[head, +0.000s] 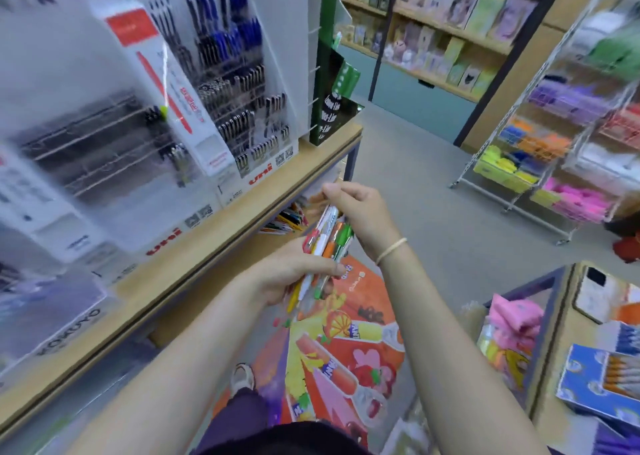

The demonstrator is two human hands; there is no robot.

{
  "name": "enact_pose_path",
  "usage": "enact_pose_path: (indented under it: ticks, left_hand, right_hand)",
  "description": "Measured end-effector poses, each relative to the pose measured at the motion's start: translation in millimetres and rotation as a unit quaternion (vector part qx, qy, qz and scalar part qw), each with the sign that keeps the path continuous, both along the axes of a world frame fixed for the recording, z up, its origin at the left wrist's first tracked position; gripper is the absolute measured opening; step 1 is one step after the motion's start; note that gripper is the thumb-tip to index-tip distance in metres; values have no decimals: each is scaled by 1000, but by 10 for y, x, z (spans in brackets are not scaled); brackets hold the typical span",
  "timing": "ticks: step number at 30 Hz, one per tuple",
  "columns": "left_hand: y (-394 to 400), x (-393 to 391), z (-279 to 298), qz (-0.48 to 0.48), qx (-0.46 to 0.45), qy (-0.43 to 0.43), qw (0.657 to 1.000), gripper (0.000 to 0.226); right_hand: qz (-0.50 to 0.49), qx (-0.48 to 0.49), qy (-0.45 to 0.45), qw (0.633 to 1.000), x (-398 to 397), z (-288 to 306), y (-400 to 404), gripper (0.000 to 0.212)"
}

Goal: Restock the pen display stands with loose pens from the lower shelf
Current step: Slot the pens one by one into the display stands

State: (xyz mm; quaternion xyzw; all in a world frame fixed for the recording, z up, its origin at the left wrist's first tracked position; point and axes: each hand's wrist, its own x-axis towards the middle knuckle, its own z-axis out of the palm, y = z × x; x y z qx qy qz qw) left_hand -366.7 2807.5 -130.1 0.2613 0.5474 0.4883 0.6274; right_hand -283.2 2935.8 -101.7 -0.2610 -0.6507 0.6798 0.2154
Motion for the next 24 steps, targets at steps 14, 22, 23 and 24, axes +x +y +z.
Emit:
enact_pose_path:
  ticks: [14, 22, 23, 24]
  left_hand:
    - [-1709, -639, 10, 265, 6, -49, 963, 17]
    - [-3286, -1245, -305, 390, -18, -63, 918, 31]
    - [-3511, -1325, -318, 402, -24, -65, 913, 29]
    - [-3731, -1411, -332, 411, -26, -62, 909, 24]
  right_hand:
    - [123, -16, -28, 992, -837, -243, -1470, 25]
    - [111, -30, -76, 991, -1622, -463, -2838, 8]
    - [110, -63, -74, 989, -1719, -495, -3056, 6]
    - [113, -101, -66, 986, -1817, -520, -3277, 4]
